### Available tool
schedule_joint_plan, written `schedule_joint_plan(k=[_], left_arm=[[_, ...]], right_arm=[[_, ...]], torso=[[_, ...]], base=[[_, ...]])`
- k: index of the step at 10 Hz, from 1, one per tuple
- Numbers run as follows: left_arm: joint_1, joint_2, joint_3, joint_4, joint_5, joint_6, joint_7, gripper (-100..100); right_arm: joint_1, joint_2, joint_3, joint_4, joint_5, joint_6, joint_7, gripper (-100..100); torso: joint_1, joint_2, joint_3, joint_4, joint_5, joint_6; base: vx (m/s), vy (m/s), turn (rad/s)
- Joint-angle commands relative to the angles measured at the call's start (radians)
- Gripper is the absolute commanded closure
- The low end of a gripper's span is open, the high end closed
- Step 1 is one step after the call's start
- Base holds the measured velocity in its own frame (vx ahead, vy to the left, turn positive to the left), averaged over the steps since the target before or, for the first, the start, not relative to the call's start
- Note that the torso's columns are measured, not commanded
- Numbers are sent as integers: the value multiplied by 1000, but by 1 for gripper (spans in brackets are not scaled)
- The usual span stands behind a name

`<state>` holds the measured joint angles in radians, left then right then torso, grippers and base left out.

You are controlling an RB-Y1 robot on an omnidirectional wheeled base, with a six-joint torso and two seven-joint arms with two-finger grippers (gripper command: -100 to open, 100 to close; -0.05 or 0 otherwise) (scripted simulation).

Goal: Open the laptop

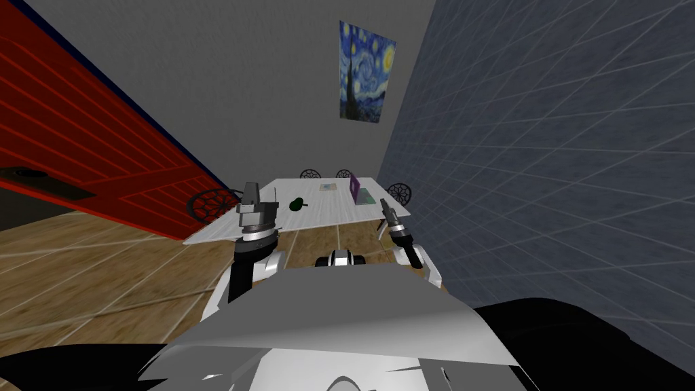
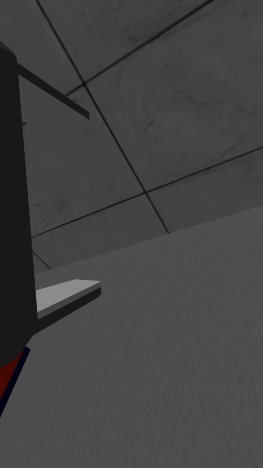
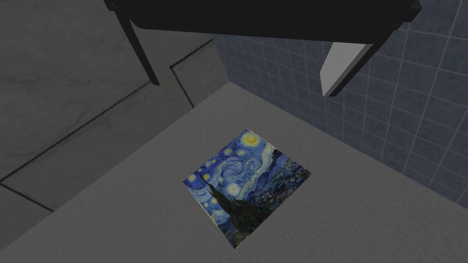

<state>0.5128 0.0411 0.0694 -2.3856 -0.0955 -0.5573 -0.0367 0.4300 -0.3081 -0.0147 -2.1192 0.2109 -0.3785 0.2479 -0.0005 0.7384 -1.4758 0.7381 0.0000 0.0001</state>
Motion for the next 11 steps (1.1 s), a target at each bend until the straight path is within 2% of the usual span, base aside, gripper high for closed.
schedule_joint_plan(k=[1, 2, 4, 5, 8, 9, 11], left_arm=[[0, 0, 0, 0, 0, 0, 0, 0], [0, 0, 0, 0, 0, 0, 0, 0], [0, 0, 0, 0, 0, 0, 0, 0], [0, 0, 0, 0, 0, 0, 0, 0], [0, 0, 0, 0, 0, 0, 0, 0], [0, 0, 0, 0, 0, 0, 0, 0], [0, 0, 0, 0, 0, 0, 0, 0]], right_arm=[[-27, -43, -19, 40, 78, 26, 55, -100], [-27, -43, -19, 40, 88, 26, 55, -100], [-53, -82, -37, 82, 156, 50, 106, -100], [-53, -82, -37, 82, 166, 50, 106, -100], [-98, -141, -60, 151, 264, 85, 181, -100], [-98, -141, -60, 151, 276, 85, 181, -100], [-131, -182, -72, 202, 343, 109, 231, -100]], torso=[[0, -1, 0, 0, 0, 0], [1, -1, -1, 0, 0, 0], [1, 0, 0, 0, 0, 0], [2, -1, 0, 0, 0, 0], [1, -1, 0, 0, 0, 0], [1, -1, -1, 0, 0, 0], [-1, 0, 0, 0, 0, 0]], base=[[12, 79, -3], [9, 63, 0], [12, 80, 5], [9, 71, 6], [13, 86, 24], [12, 72, 14], [5, 71, 47]])
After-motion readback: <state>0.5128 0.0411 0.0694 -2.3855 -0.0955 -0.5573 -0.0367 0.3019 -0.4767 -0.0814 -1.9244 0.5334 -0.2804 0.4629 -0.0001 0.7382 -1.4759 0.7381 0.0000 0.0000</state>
